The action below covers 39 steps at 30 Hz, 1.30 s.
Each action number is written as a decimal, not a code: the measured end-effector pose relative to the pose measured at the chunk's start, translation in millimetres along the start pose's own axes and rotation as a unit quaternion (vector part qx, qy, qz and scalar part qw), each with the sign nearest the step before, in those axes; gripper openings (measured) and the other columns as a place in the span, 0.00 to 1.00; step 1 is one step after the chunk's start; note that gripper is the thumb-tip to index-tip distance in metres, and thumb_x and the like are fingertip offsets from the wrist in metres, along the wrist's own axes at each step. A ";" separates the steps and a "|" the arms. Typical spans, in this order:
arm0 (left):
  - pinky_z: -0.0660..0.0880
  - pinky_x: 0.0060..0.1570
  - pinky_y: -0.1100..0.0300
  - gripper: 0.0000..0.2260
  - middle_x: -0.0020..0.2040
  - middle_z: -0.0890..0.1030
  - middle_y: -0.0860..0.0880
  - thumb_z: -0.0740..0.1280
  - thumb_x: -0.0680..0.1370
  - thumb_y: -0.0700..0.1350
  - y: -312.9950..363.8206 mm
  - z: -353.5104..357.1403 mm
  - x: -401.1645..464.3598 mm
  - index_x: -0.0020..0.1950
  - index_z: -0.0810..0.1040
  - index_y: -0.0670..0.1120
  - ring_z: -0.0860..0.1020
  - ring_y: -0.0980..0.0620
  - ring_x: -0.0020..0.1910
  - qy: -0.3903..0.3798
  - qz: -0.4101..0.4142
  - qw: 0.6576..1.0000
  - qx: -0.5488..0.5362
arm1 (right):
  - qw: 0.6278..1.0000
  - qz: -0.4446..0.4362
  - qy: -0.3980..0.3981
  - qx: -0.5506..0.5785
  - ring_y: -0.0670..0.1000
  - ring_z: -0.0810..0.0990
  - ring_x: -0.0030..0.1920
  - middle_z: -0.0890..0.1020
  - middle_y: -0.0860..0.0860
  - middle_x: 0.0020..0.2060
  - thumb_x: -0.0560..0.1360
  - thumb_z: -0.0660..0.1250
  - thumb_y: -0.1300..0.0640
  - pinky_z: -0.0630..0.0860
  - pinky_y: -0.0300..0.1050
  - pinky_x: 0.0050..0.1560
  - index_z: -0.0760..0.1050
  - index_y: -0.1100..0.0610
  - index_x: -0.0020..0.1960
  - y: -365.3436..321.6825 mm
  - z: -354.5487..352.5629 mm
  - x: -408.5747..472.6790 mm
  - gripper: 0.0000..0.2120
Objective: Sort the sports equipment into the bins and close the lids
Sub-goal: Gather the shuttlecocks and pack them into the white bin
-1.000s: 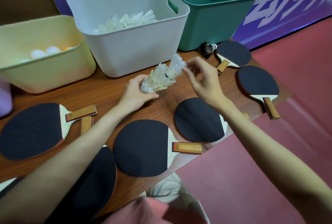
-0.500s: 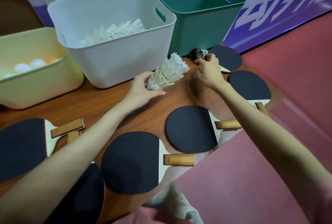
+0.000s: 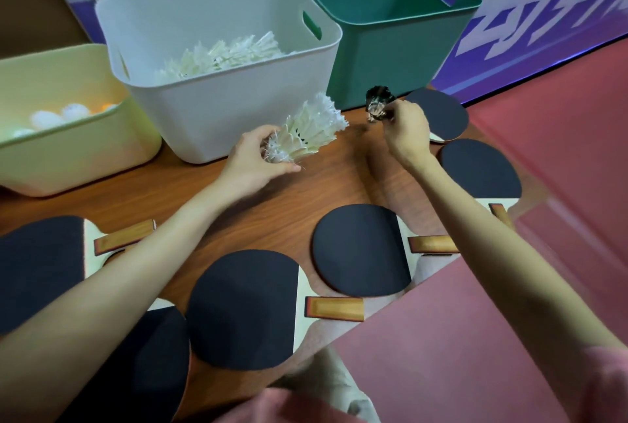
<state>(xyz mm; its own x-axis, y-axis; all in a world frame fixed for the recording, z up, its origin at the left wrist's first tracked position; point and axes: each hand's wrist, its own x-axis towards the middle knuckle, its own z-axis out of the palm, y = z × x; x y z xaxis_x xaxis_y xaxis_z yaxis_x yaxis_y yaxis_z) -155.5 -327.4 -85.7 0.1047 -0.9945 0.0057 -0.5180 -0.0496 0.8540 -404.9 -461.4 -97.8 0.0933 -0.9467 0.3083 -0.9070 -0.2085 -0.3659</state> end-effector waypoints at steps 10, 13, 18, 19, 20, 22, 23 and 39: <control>0.72 0.60 0.57 0.27 0.55 0.81 0.52 0.80 0.64 0.46 -1.6 -37.7 -46.7 0.62 0.77 0.46 0.78 0.53 0.56 0.056 -0.007 0.995 0.078 | 0.917 -0.082 0.069 0.385 0.42 0.78 0.32 0.81 0.50 0.31 0.76 0.66 0.59 0.75 0.41 0.40 0.80 0.58 0.42 -79.9 -65.1 -79.1 0.06; 0.73 0.56 0.58 0.27 0.53 0.80 0.53 0.80 0.64 0.46 10.0 -48.0 -55.5 0.61 0.78 0.46 0.78 0.53 0.53 0.073 0.011 0.993 0.087 | 0.912 -0.103 0.000 0.397 0.39 0.76 0.31 0.81 0.46 0.31 0.77 0.64 0.61 0.73 0.39 0.38 0.79 0.57 0.38 -102.1 -67.4 -83.1 0.10; 0.73 0.54 0.59 0.29 0.55 0.80 0.48 0.80 0.65 0.44 34.1 -75.8 -58.8 0.63 0.76 0.43 0.77 0.50 0.53 0.110 0.036 0.987 0.115 | 0.903 -0.107 -0.024 0.416 0.41 0.71 0.28 0.75 0.45 0.25 0.77 0.64 0.61 0.68 0.39 0.34 0.77 0.57 0.34 -133.8 -71.2 -74.1 0.13; 0.72 0.55 0.58 0.29 0.56 0.80 0.46 0.80 0.65 0.44 39.9 -83.6 -57.3 0.63 0.76 0.42 0.78 0.48 0.55 0.123 0.042 0.984 0.120 | 0.900 -0.102 -0.014 0.424 0.39 0.72 0.29 0.76 0.44 0.26 0.77 0.64 0.61 0.68 0.38 0.34 0.78 0.57 0.36 -139.8 -73.6 -69.4 0.12; 0.71 0.54 0.58 0.29 0.57 0.80 0.45 0.80 0.65 0.44 47.1 -91.9 -54.9 0.64 0.76 0.42 0.78 0.47 0.55 0.135 0.052 0.981 0.131 | 0.895 -0.100 -0.003 0.434 0.37 0.73 0.29 0.77 0.42 0.28 0.77 0.64 0.62 0.68 0.35 0.35 0.80 0.56 0.38 -146.6 -76.9 -64.3 0.11; 0.71 0.54 0.58 0.30 0.58 0.80 0.45 0.80 0.65 0.47 61.0 -110.0 -46.3 0.64 0.75 0.42 0.77 0.46 0.56 0.154 0.067 0.971 0.168 | 0.890 -0.105 0.022 0.444 0.36 0.73 0.29 0.78 0.41 0.29 0.77 0.64 0.63 0.67 0.32 0.34 0.81 0.57 0.40 -161.3 -83.6 -51.0 0.10; 0.71 0.55 0.58 0.30 0.59 0.79 0.45 0.79 0.66 0.48 67.5 -119.5 -40.3 0.65 0.74 0.43 0.77 0.46 0.57 0.158 0.070 0.968 0.184 | 0.890 -0.110 0.032 0.441 0.36 0.71 0.27 0.77 0.41 0.28 0.77 0.64 0.63 0.65 0.31 0.33 0.81 0.58 0.40 -168.7 -86.5 -42.9 0.10; 0.79 0.47 0.49 0.33 0.59 0.77 0.43 0.79 0.66 0.49 50.7 -152.8 97.8 0.67 0.72 0.42 0.77 0.42 0.55 0.075 -0.122 0.957 0.251 | 0.971 -0.075 -0.074 0.215 0.56 0.79 0.48 0.80 0.56 0.44 0.72 0.63 0.64 0.75 0.49 0.50 0.73 0.62 0.61 -208.8 -13.9 90.6 0.17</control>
<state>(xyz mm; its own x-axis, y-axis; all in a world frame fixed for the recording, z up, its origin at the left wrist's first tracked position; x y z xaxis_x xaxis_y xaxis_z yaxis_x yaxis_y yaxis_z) -41.8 -413.1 37.7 0.3756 -0.9251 -0.0556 -0.8011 -0.3542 0.4825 -212.8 -500.3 18.8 0.2978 -0.9163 0.2676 -0.6269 -0.3991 -0.6691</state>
